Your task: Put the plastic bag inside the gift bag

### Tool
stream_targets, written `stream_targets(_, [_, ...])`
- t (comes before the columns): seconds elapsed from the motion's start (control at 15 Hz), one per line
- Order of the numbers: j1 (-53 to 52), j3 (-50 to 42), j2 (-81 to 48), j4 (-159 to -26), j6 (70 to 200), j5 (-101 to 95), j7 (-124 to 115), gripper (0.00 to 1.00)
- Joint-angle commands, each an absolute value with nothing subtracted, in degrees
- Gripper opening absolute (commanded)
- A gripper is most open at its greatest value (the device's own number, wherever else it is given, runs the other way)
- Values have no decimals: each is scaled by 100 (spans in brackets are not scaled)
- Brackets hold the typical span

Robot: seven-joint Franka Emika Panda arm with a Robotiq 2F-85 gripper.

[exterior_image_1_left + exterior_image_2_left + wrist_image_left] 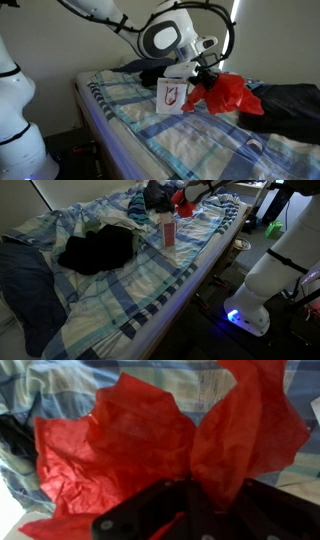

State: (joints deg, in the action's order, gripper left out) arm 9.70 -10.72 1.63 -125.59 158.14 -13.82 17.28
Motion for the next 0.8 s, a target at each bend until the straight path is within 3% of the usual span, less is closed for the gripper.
stream_targets(0.0, [1011,-1012,901,-12641,15500,-1806,1480,0])
stream_targets(0.73, [-146,-815,2034,-13075,15399,-583,2244,1])
